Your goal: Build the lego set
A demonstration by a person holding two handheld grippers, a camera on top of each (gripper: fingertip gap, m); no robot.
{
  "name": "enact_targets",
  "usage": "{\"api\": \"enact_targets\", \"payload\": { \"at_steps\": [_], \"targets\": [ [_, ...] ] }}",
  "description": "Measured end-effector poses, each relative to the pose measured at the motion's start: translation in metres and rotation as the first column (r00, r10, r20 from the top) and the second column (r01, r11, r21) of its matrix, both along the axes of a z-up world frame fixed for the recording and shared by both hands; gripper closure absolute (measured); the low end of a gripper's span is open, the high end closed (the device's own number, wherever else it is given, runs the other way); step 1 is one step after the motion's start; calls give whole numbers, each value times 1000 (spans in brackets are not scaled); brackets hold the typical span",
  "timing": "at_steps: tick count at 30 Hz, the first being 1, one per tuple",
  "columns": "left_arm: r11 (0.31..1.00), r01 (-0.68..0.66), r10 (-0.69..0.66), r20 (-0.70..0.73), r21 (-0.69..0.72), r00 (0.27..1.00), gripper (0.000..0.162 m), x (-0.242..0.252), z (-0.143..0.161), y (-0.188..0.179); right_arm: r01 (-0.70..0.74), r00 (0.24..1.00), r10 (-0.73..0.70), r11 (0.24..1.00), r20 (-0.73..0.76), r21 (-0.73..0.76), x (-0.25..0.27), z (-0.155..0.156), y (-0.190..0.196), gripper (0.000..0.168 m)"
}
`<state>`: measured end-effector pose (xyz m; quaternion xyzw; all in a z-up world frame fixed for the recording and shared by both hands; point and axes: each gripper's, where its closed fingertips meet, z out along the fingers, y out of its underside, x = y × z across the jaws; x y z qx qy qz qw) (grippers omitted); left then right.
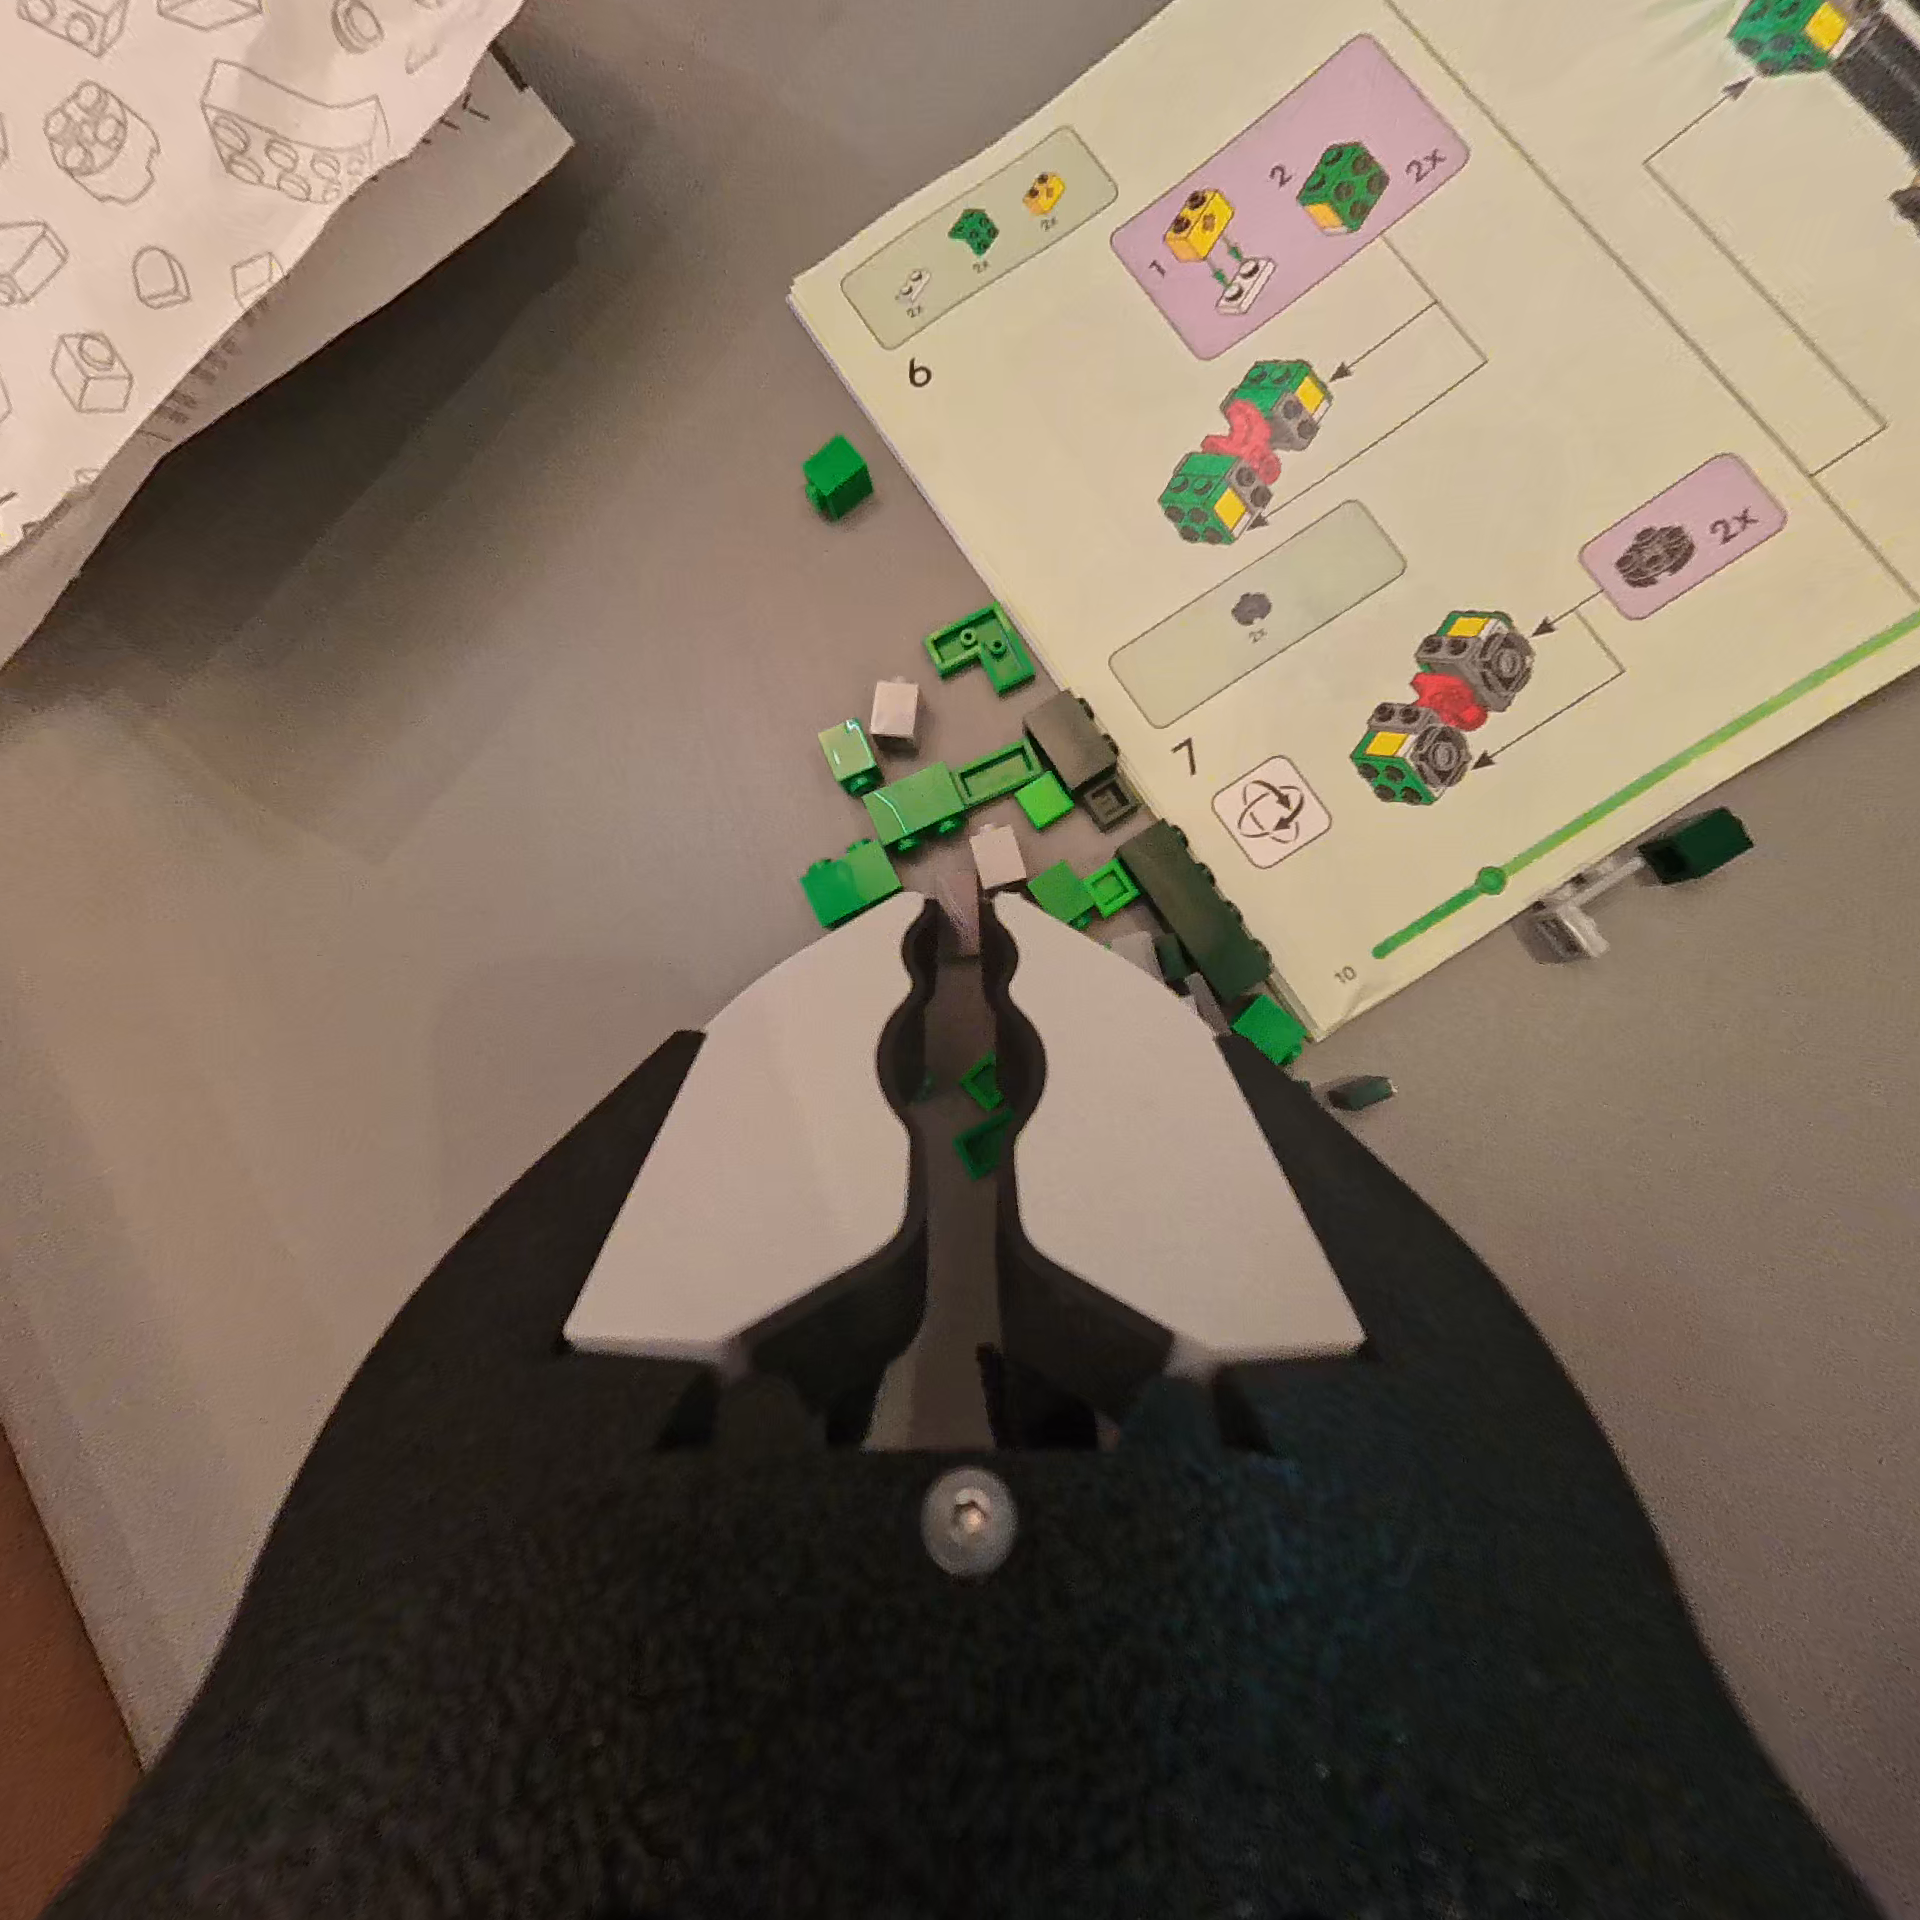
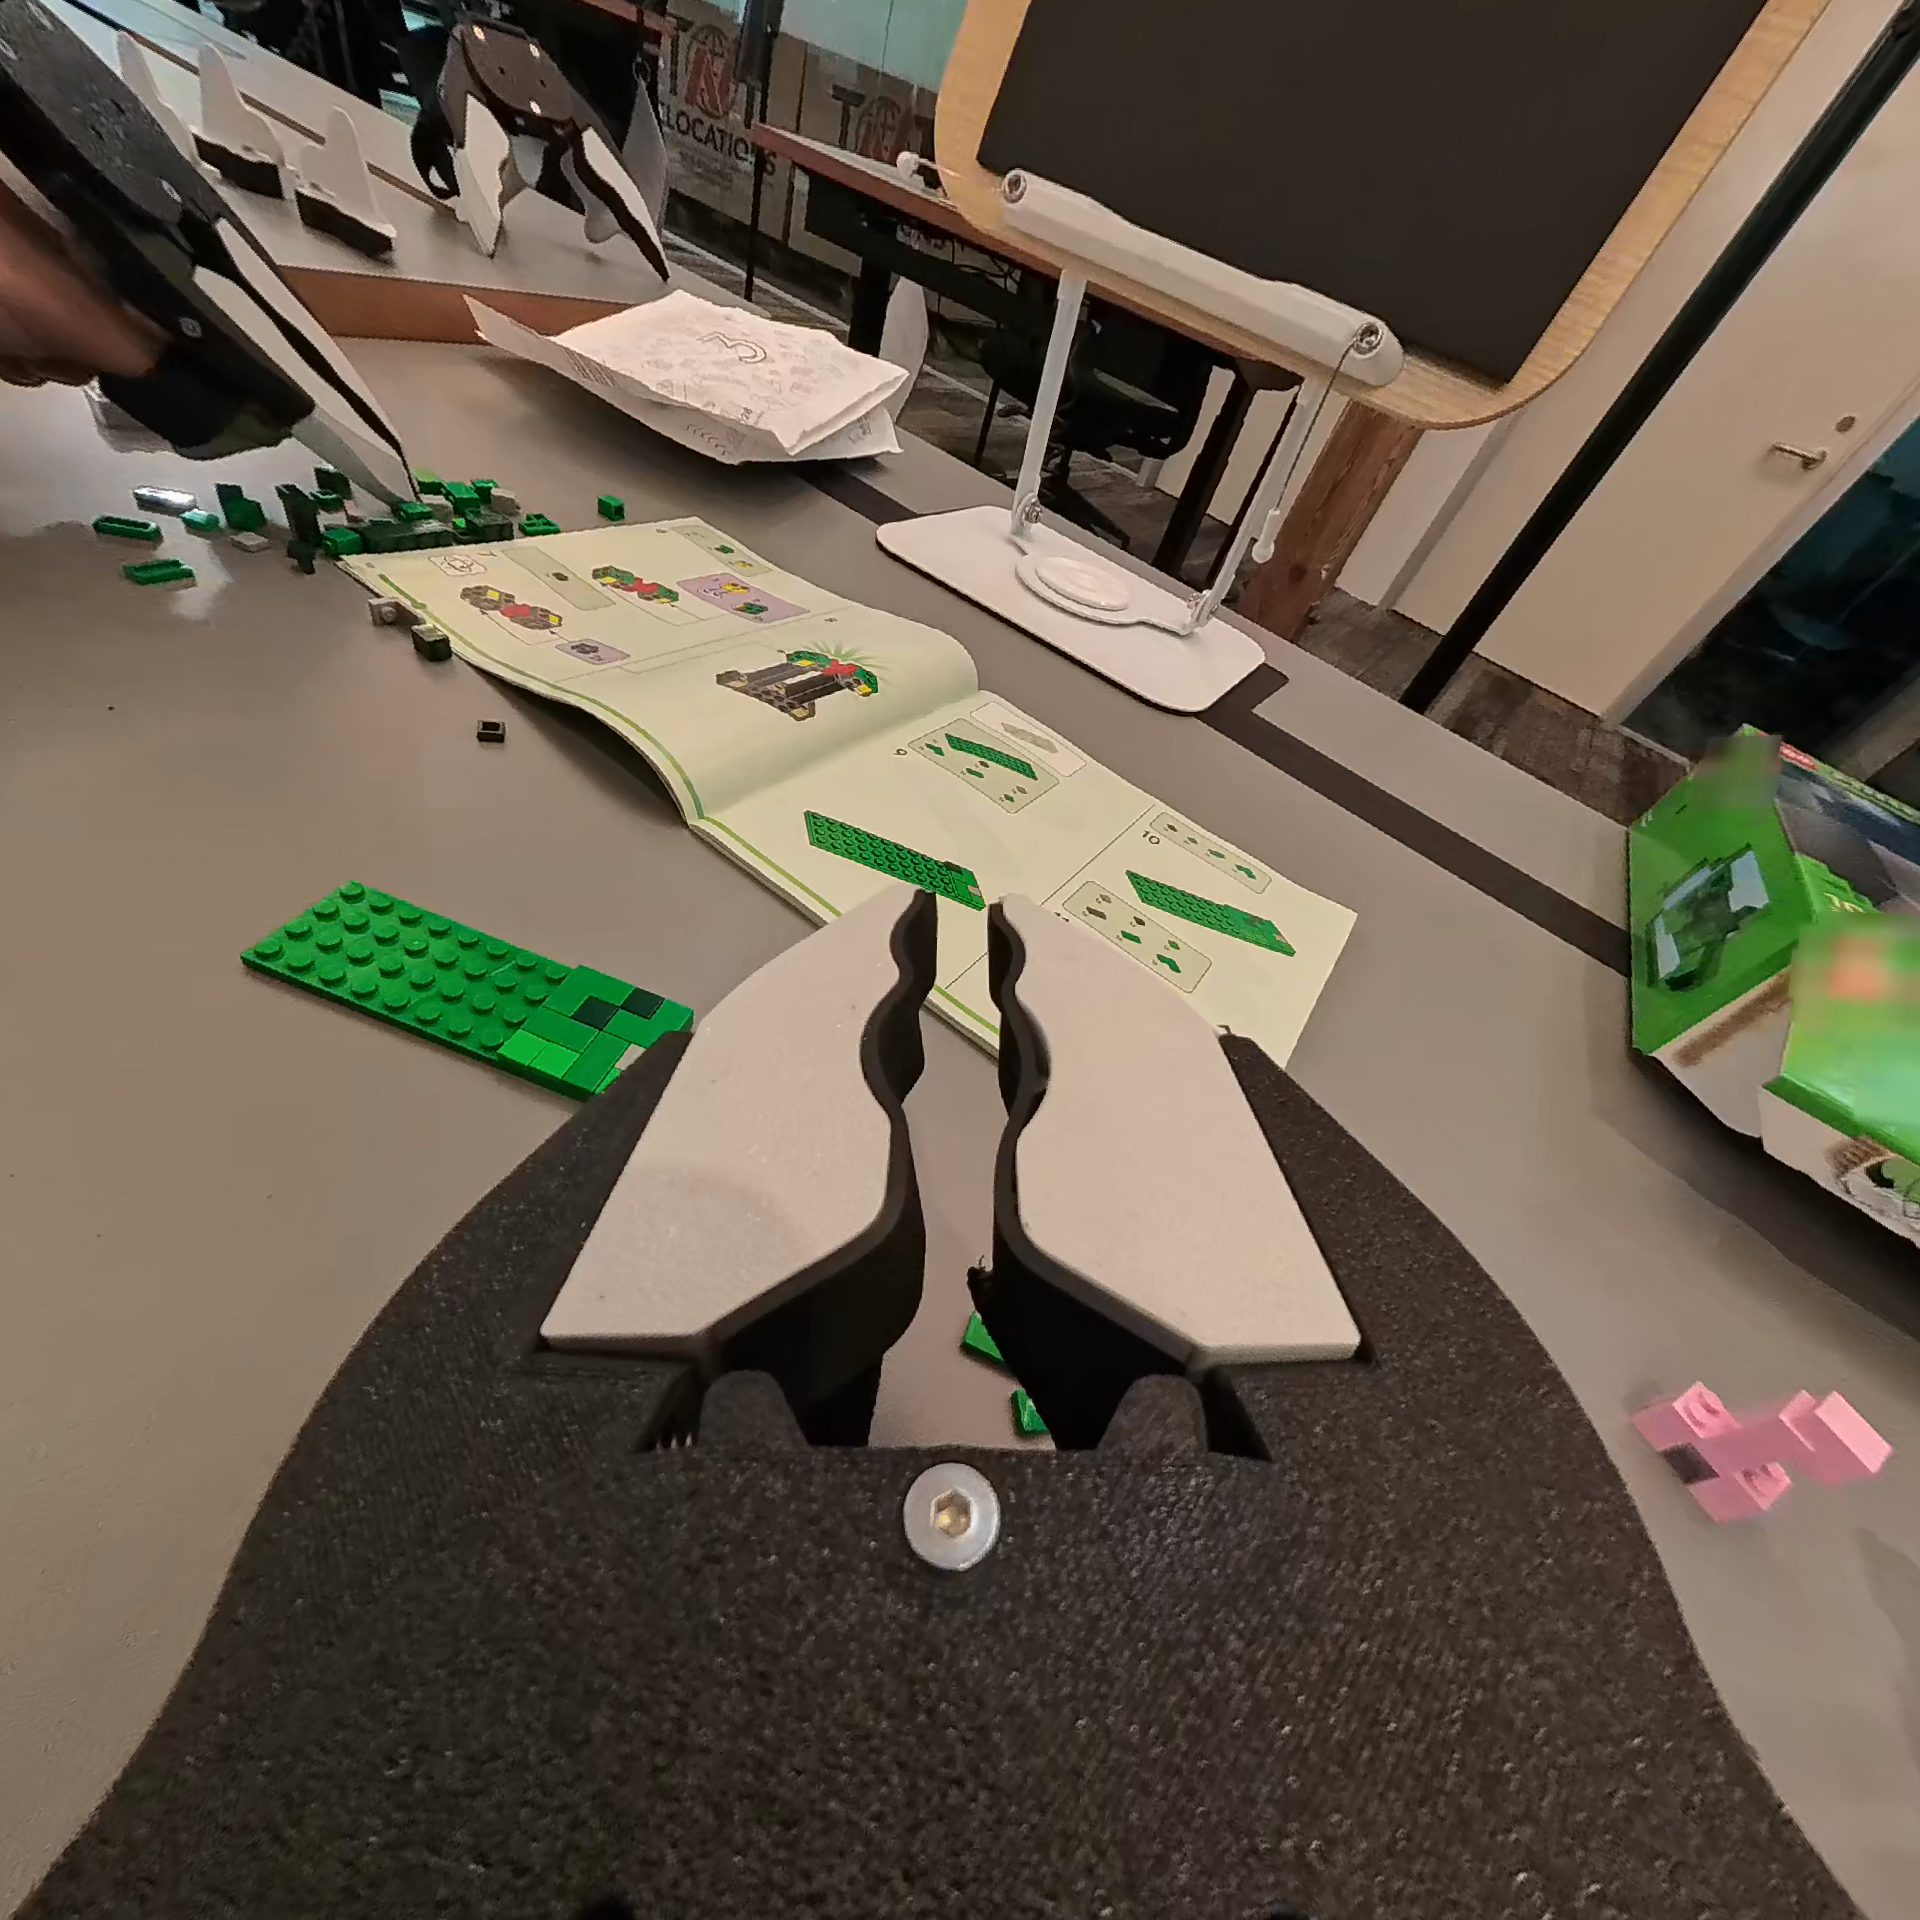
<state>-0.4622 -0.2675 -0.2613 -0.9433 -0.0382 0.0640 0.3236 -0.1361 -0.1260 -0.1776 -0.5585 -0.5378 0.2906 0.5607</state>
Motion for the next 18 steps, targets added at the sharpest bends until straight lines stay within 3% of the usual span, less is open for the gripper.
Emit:
{"api": "enact_targets", "payload": {
  "at_steps": [5,9,13,18],
  "targets": [
    [999,39,-35,-89,37,995,155,4,11,-5,12,1000,-12,1000,-11,15,2,3,2,159],
    [987,97,-76,-151,131,985,155,31,45,0,42,999,-42,999,-28,14,6,6,7,159],
    [936,296,-264,-179,190,948,155,100,71,34,87,996,-86,996,-35,11,11,7,15,160],
    [796,538,-528,-115,277,841,155,217,70,81,186,981,-182,980,-60,68,21,12,29,165]
  ]
}}
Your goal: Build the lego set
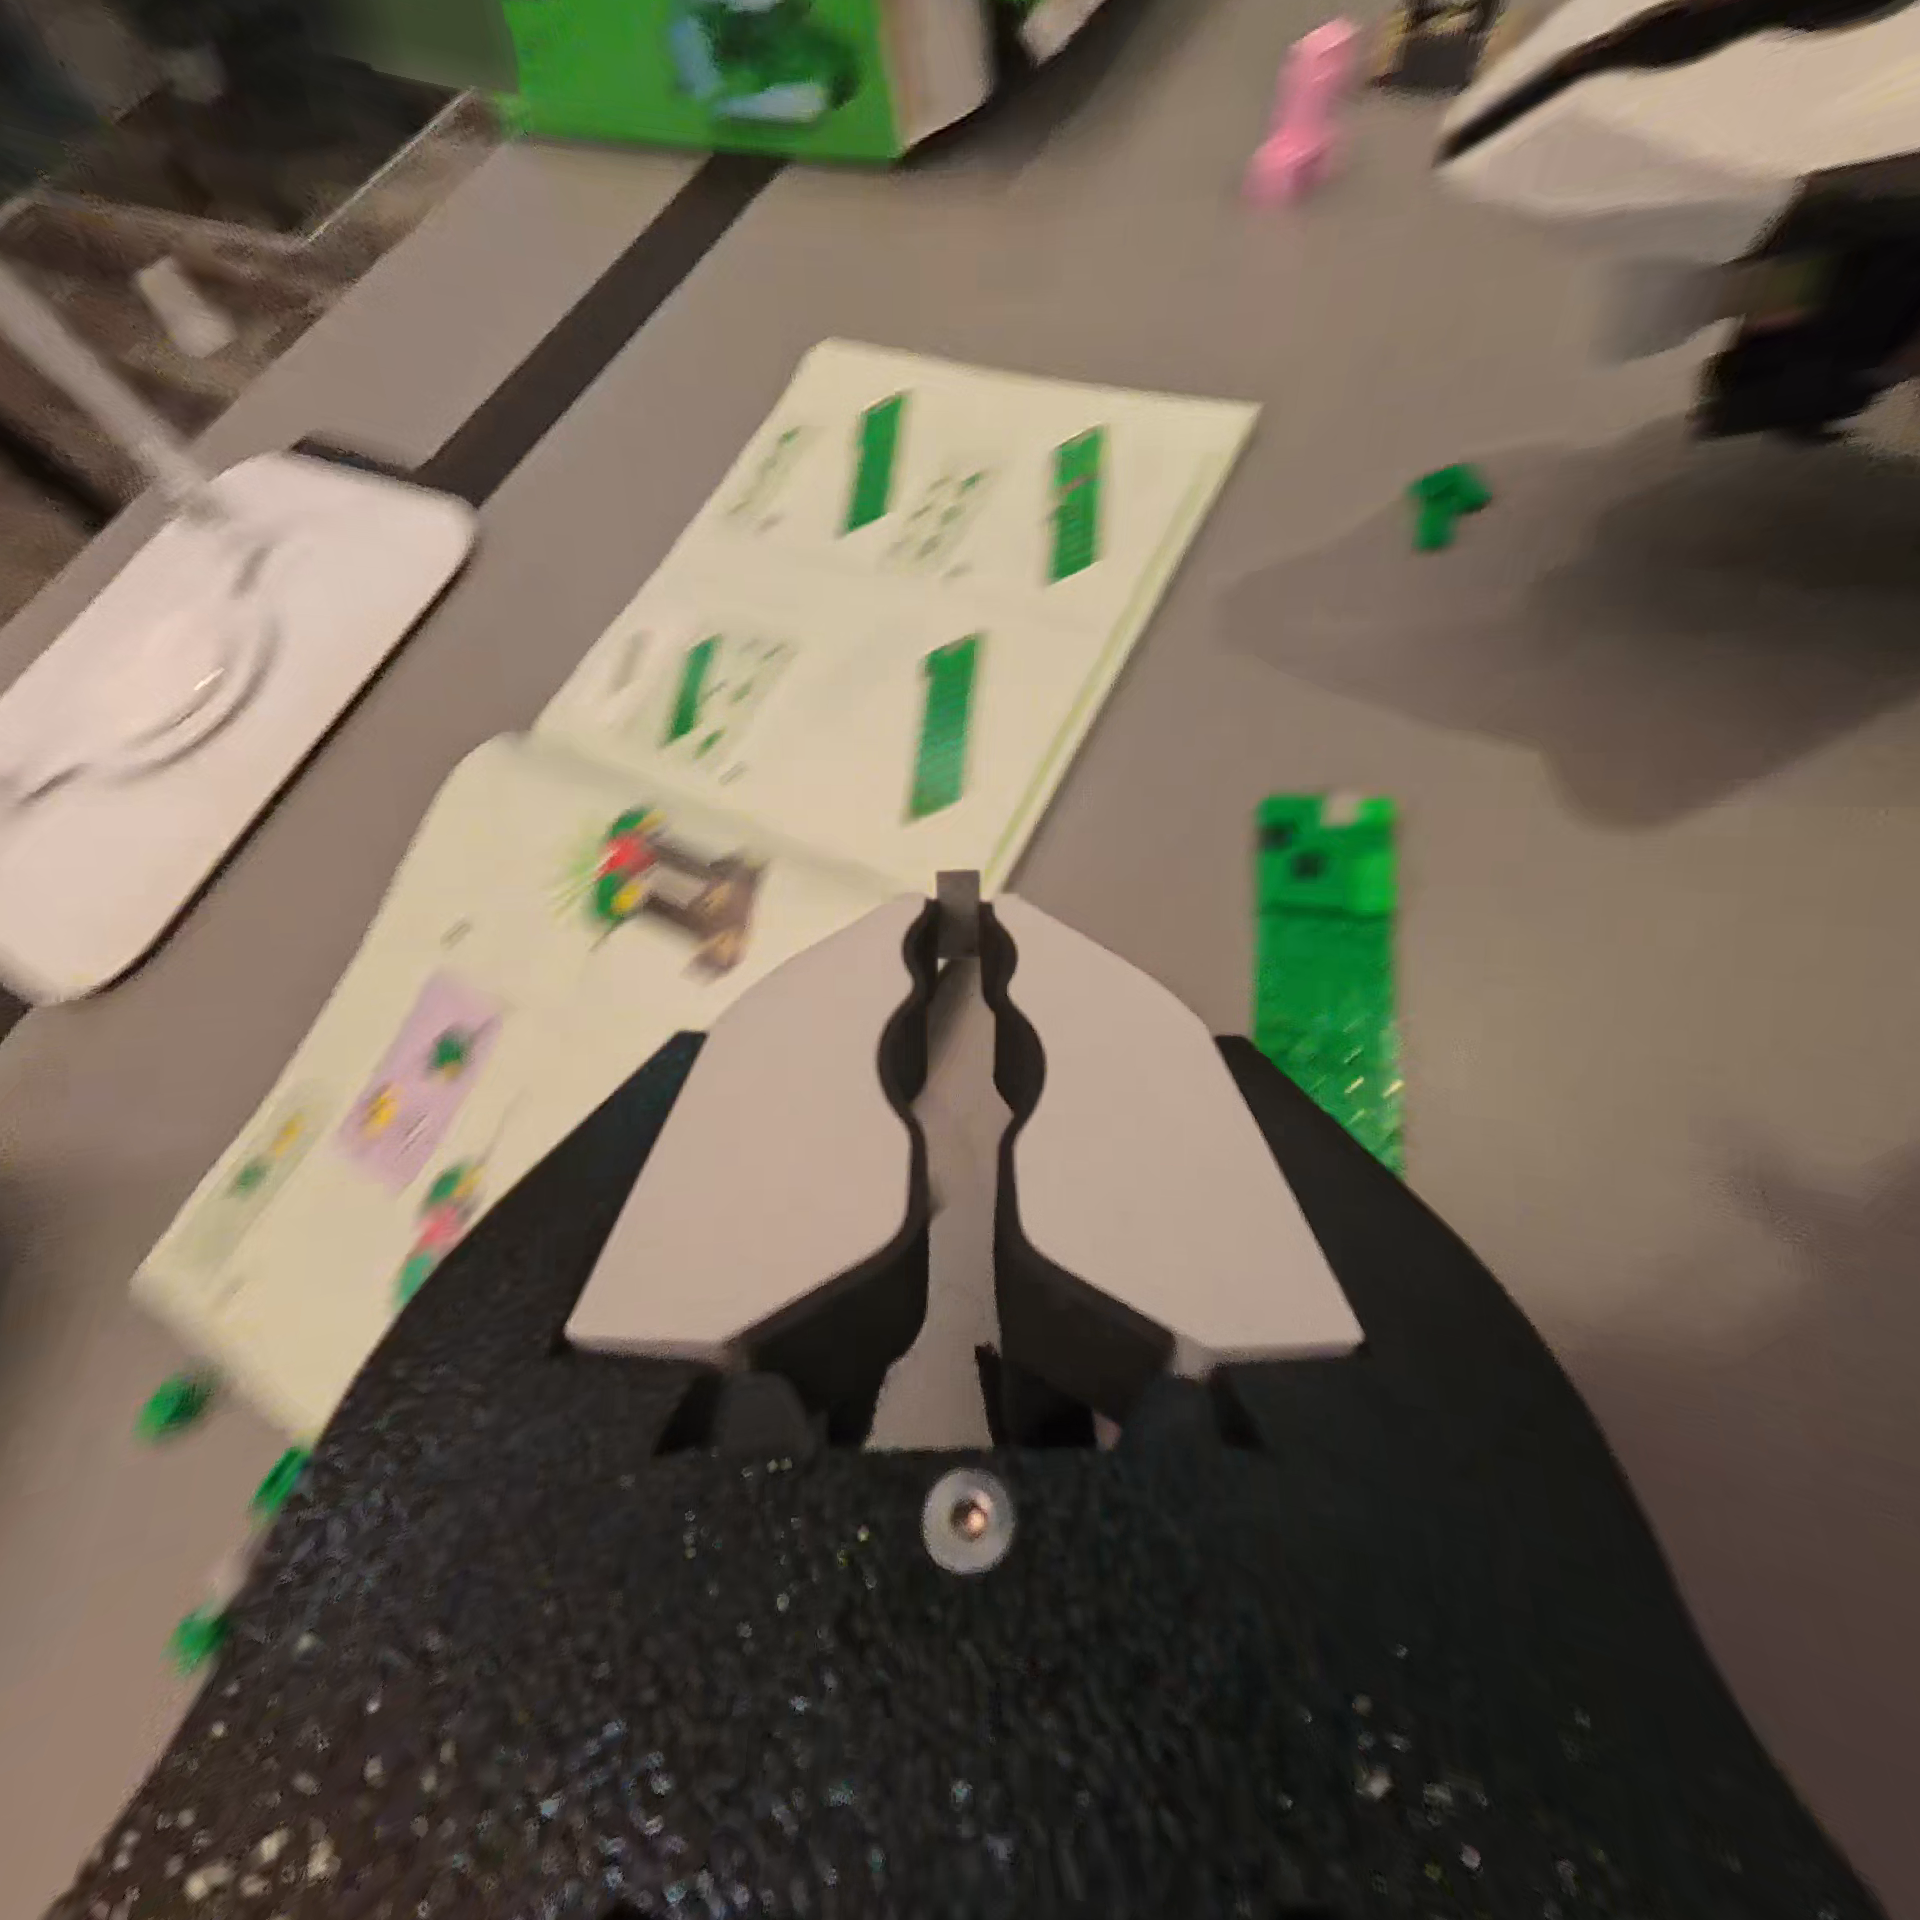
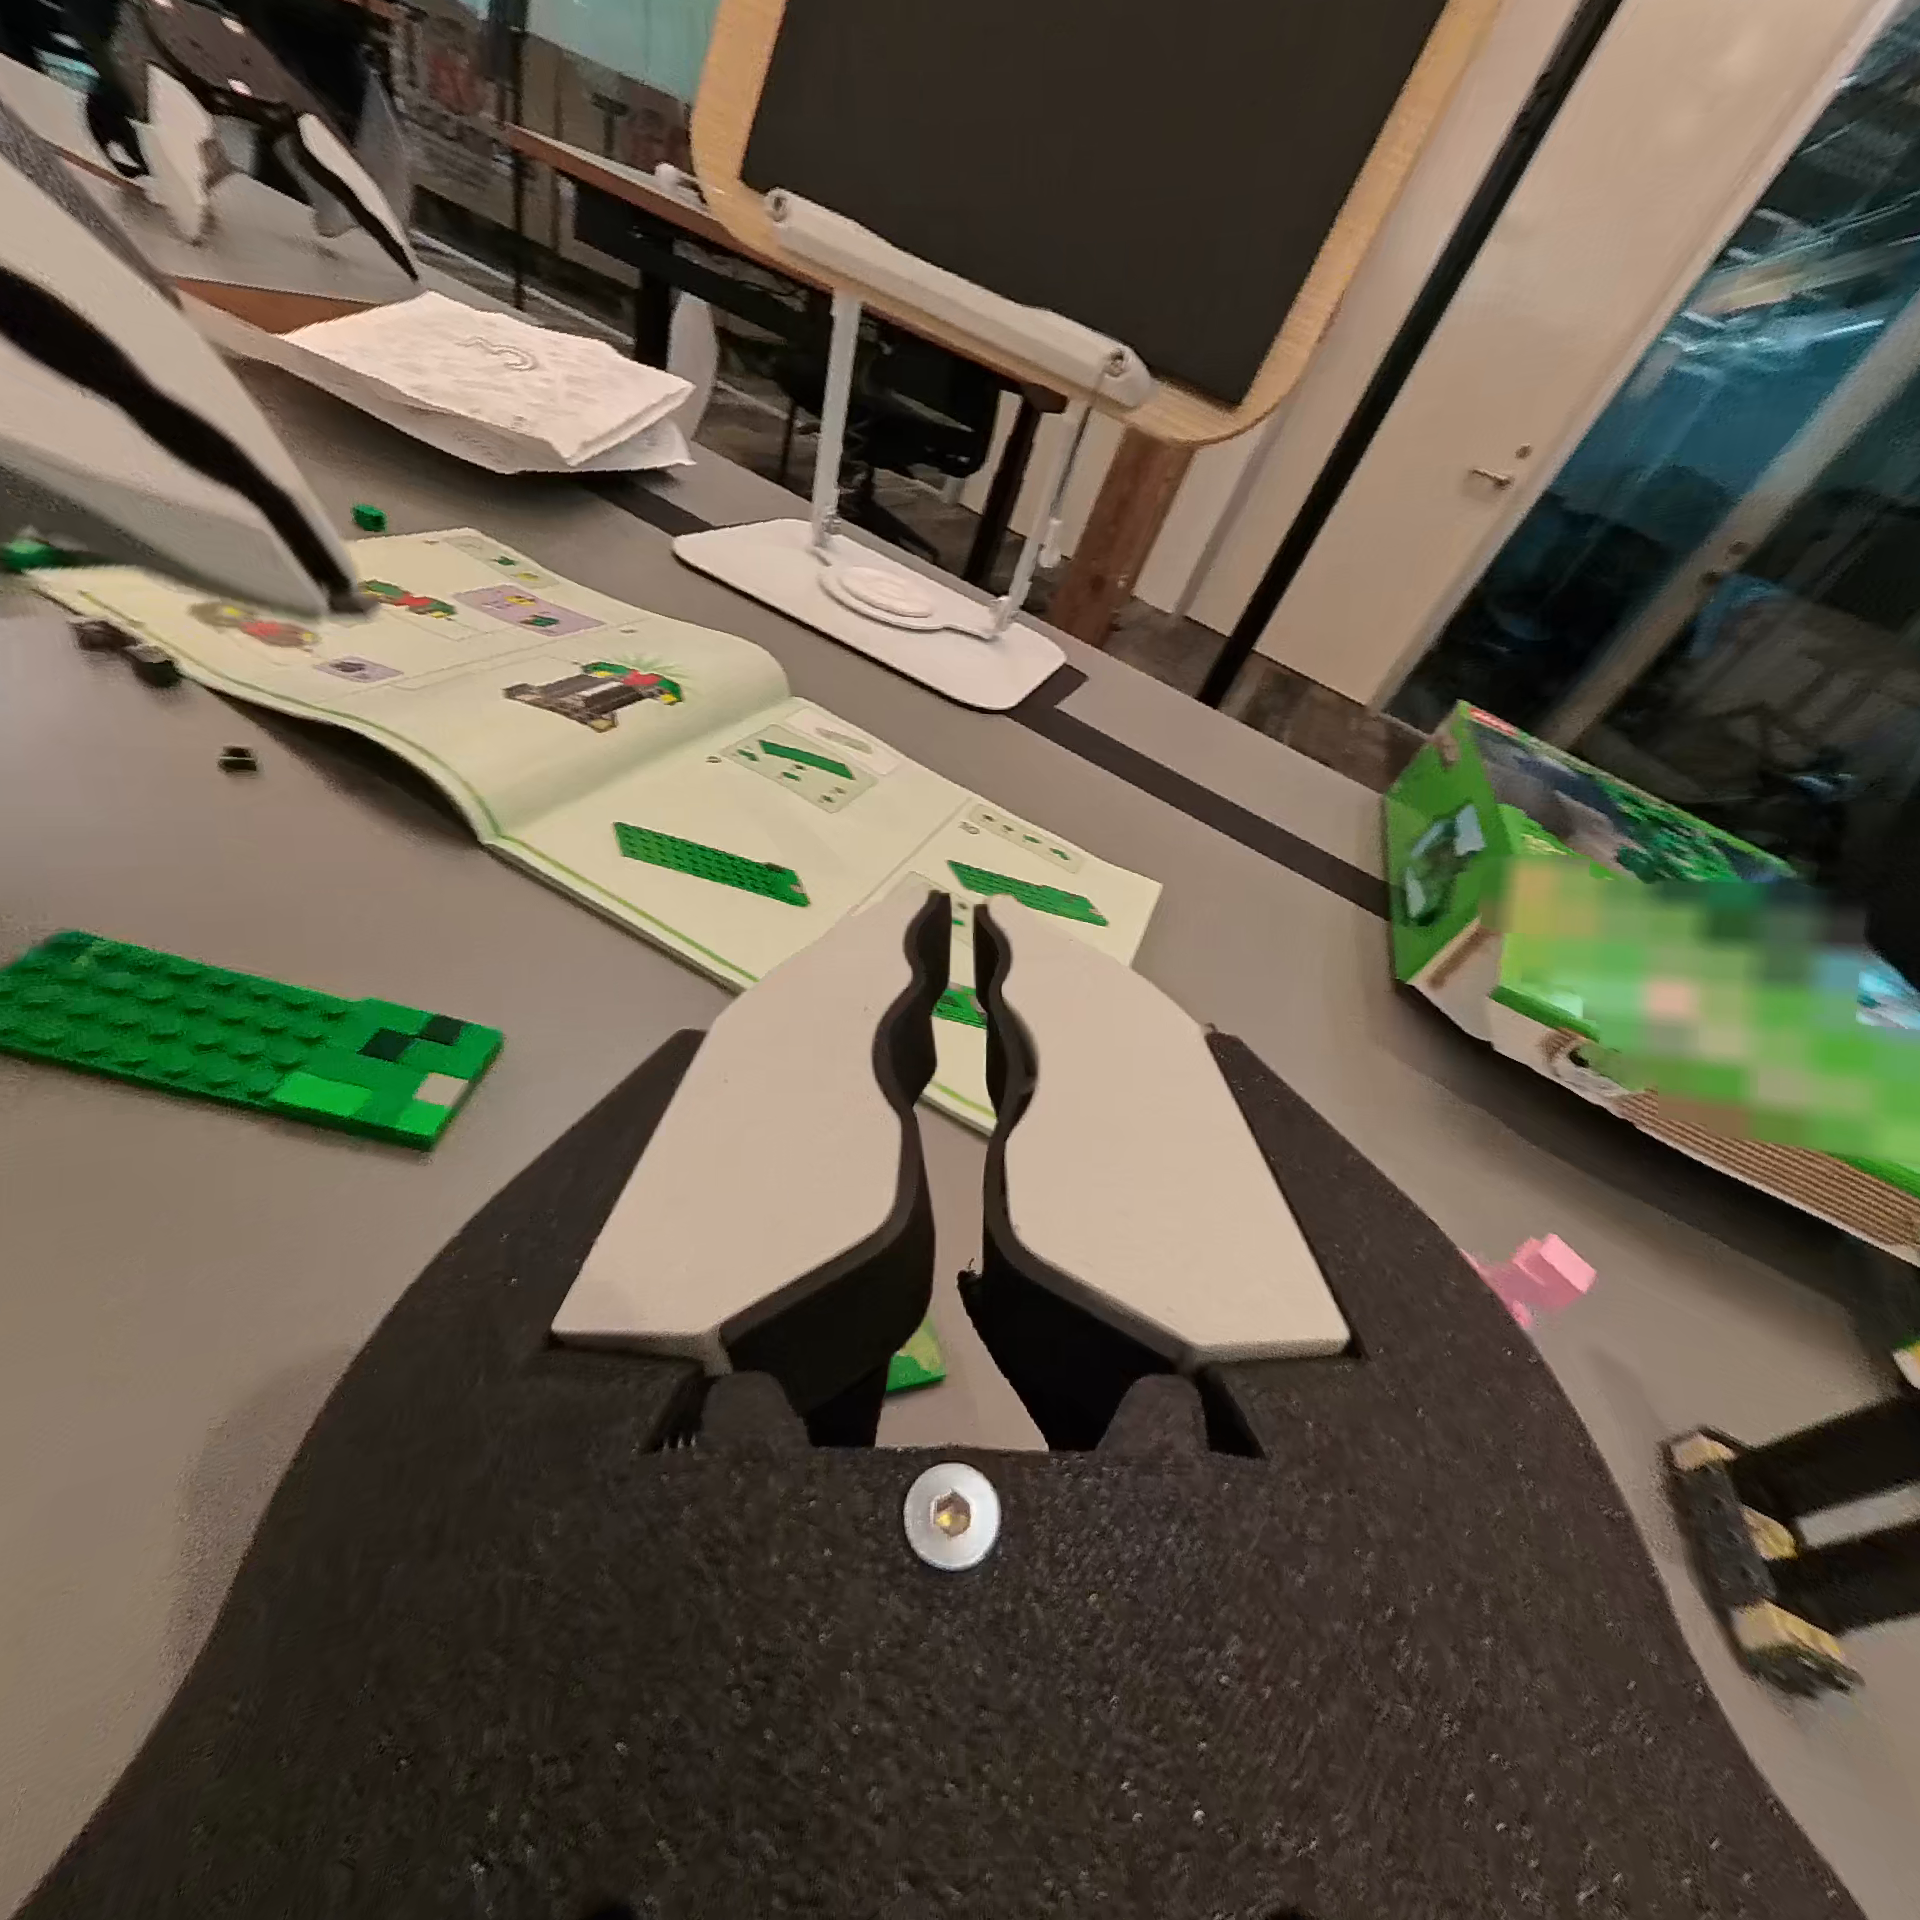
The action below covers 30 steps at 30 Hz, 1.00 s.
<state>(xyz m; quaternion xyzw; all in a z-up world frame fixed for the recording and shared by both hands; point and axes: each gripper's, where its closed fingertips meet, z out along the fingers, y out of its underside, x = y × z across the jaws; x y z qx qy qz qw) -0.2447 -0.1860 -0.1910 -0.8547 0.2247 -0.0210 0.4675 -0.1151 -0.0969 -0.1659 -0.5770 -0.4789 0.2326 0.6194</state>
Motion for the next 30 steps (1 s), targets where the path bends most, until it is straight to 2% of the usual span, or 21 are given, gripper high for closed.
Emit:
{"api": "enact_targets", "payload": {
  "at_steps": [5,10,15,19,22,30],
  "targets": [
    [971,238,-231,135,-34,963,155,103,-19,27,120,992,-121,992,33,28,13,-6,22,165],
    [935,343,-337,71,-96,939,155,157,-39,42,167,986,-167,986,-7,-10,23,-4,32,165],
    [916,371,-368,50,-152,929,155,170,-55,45,172,985,-172,985,-8,-21,24,-5,34,165],
    [916,374,-369,63,-142,927,155,168,-58,45,161,987,-161,987,6,-9,21,-7,31,165],
    [921,371,-364,77,-115,928,140,166,-54,45,148,989,-148,989,15,-7,19,-8,29,165],
    [927,361,-347,139,-97,928,134,159,-51,42,123,992,-123,992,32,2,14,-11,25,165]
  ]
}}
